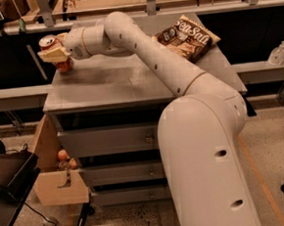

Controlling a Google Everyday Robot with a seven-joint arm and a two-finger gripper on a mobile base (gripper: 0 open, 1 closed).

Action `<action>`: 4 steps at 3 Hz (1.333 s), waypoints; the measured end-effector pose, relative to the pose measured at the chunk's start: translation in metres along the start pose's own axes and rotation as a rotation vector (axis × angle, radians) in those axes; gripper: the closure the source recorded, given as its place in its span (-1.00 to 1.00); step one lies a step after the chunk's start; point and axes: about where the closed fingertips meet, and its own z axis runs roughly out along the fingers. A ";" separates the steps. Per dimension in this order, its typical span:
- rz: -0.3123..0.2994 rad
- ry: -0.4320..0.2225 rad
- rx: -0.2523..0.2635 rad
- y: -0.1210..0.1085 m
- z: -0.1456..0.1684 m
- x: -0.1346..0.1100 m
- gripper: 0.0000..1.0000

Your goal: Pick coke can

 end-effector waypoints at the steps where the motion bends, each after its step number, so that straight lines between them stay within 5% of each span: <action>1: -0.004 -0.040 -0.013 0.008 -0.036 -0.052 1.00; 2: -0.017 -0.030 0.039 0.020 -0.087 -0.104 1.00; 4: -0.055 -0.016 0.111 0.063 -0.158 -0.170 1.00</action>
Offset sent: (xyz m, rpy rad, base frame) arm -0.0843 -0.1126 0.1888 0.0126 -0.0619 -0.0945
